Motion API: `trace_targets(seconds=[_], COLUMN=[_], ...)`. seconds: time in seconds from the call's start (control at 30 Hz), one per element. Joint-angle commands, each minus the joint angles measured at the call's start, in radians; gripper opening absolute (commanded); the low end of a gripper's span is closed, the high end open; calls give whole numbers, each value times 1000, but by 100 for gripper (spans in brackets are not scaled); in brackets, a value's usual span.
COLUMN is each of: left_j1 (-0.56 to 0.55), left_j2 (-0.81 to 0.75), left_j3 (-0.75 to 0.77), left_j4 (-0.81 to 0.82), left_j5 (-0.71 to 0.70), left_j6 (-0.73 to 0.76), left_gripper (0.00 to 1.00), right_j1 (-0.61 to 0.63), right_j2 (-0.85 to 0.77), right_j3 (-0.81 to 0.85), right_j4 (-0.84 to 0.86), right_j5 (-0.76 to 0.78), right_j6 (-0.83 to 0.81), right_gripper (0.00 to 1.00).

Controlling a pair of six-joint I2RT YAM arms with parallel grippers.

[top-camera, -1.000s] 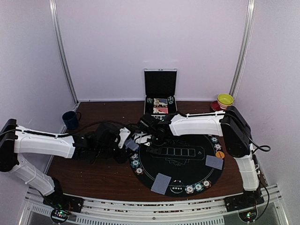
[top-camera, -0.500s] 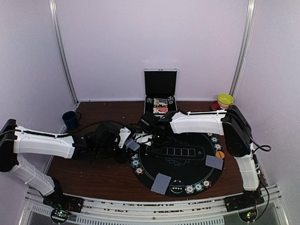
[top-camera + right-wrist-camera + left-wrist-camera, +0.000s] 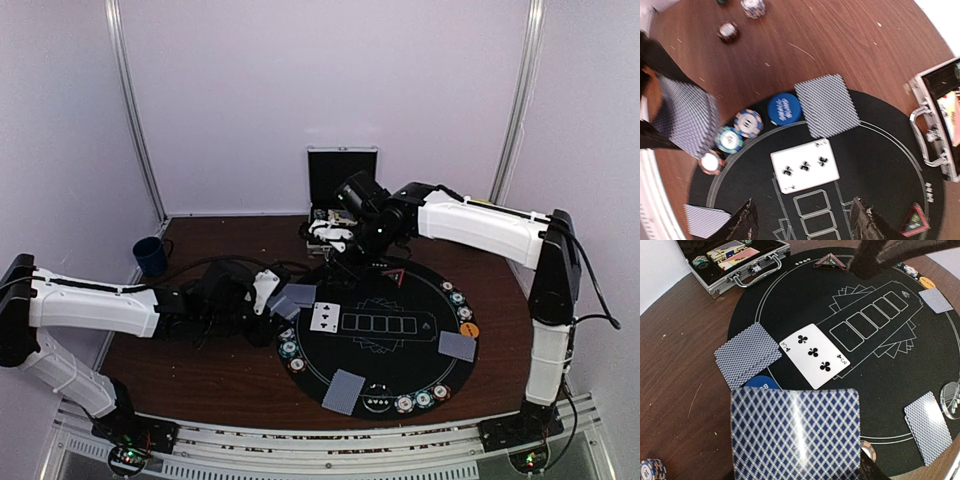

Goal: Distribute texas hold em gaming equipment
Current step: Pick up the poker card from the face-down deck piles.

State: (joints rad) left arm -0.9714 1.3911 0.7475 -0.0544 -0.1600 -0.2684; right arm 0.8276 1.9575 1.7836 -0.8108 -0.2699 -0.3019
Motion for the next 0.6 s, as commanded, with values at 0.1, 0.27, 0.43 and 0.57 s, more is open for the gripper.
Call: trace_targets(seconds=[0.1,0.27,0.43,0.57], left_j1=[-35,-73,-111,-113], left_j2=[3,12,13,13], left_j3=[1,7,10,10], left_j4=[102,115,126,125], left_j5=[74,108,111,107], left_j6=[73,114,139,141], left_gripper=[53,53,53,53], right_j1=[-38,-37,-38,-33], right_j2=[-17,16,46,53], right_j3=[-73,-104,-117,-124], right_j4=[149,197,193,168], right_j5=[-489,-609,-691,-693], right_j6=[199,241,242,217], right_gripper=[64,63,63,63])
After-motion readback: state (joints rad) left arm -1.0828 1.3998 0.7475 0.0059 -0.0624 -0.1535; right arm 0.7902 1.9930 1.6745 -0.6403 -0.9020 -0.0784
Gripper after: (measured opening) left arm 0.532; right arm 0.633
